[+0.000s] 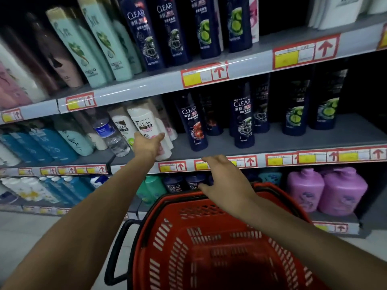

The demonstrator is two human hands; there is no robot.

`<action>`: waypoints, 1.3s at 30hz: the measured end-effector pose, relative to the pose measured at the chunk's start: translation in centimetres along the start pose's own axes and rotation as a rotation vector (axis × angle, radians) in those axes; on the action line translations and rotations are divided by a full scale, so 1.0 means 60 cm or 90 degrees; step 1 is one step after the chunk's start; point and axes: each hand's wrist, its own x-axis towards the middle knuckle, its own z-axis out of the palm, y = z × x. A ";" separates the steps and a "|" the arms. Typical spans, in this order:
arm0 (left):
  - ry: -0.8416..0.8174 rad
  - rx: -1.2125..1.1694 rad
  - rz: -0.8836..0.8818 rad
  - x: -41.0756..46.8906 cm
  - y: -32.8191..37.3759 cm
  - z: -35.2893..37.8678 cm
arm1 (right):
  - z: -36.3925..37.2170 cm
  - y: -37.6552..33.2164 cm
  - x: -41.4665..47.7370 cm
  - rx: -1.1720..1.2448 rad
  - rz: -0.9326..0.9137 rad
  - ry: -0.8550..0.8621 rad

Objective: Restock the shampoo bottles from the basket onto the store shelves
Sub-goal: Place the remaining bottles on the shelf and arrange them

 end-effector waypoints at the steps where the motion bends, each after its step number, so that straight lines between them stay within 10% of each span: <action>1: 0.004 -0.013 -0.003 -0.004 0.000 -0.004 | 0.002 0.001 -0.001 0.001 -0.002 0.007; 18: 0.036 -0.220 0.064 -0.096 -0.074 -0.224 | 0.118 -0.075 0.104 0.011 -0.004 0.028; 29: 0.033 -0.241 0.035 -0.061 -0.085 -0.281 | 0.249 -0.138 0.386 0.047 0.259 0.170; 39: 0.049 -0.261 0.039 -0.048 -0.078 -0.305 | 0.244 -0.113 0.313 0.082 0.095 0.275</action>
